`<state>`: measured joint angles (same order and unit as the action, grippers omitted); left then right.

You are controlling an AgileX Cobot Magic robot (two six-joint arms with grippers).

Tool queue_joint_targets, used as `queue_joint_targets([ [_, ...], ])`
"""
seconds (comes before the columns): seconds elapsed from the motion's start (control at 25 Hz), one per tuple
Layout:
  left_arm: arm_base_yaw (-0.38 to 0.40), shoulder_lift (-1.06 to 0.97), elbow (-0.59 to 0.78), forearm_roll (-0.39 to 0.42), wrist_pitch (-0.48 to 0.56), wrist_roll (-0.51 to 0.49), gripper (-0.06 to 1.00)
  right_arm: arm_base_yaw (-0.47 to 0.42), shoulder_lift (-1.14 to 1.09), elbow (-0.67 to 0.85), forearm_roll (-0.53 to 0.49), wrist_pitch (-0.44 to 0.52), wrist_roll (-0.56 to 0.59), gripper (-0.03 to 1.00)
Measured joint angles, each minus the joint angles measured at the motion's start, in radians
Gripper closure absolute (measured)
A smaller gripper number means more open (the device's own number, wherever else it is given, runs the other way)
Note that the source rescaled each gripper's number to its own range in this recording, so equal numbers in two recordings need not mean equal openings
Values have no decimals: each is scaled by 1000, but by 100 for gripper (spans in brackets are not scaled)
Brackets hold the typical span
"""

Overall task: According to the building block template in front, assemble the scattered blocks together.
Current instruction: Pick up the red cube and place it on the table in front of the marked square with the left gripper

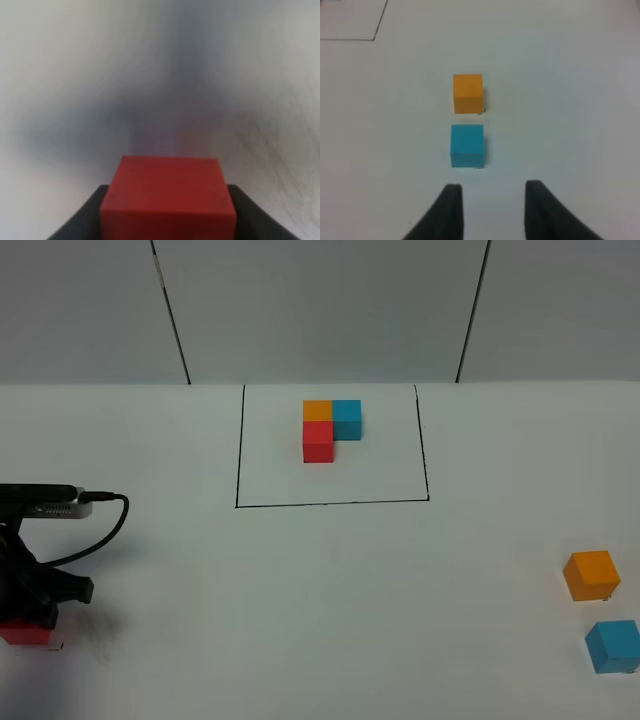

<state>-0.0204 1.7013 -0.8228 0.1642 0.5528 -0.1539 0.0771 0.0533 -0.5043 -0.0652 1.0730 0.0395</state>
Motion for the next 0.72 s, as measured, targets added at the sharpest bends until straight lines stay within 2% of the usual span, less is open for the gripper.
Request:
queue_joint_targets([
  [0.16,0,-57,0,0,28,17,94,0,0,0,0,0,0,97],
  [0.28,0,-78,-1,-4,67,80,94,0,0,0,0,0,0,97],
  [0.48,0,-82,-50,-82,188,304,94,0,0,0,0,0,0,97],
  [0.72,0,-86,-158,-284,293,592,94,0,0,0,0,0,0,97],
])
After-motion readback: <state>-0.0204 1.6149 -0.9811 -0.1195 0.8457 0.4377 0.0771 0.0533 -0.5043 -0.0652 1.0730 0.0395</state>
